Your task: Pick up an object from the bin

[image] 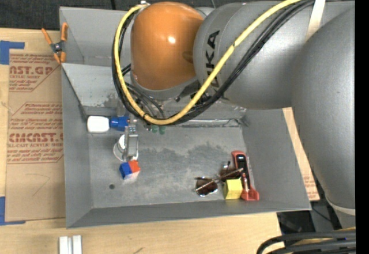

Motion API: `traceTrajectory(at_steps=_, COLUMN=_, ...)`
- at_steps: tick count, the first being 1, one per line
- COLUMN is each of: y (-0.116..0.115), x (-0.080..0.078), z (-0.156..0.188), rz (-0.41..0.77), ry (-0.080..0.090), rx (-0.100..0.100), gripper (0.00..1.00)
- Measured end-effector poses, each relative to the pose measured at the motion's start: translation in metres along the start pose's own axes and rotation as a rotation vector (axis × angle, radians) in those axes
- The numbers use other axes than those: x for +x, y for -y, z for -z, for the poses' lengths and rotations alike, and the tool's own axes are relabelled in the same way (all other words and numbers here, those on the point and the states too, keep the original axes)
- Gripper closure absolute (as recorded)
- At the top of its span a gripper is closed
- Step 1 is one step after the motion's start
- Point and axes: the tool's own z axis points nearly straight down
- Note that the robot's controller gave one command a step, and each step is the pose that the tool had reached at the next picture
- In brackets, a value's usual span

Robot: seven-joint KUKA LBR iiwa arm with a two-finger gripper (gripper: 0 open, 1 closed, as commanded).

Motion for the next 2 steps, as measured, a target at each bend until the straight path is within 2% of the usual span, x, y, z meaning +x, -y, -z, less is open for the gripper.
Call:
traceTrajectory(at_steps=1, y=0.02, x=-0.009, z=-0.005, rz=0.085, ry=0.025, rx=-0.007, gripper=0.0)
traceTrajectory(at_steps=2, y=0.042, x=-0.025, z=-0.071, rz=0.162, ry=0.01, rx=-0.002, gripper=0.0)
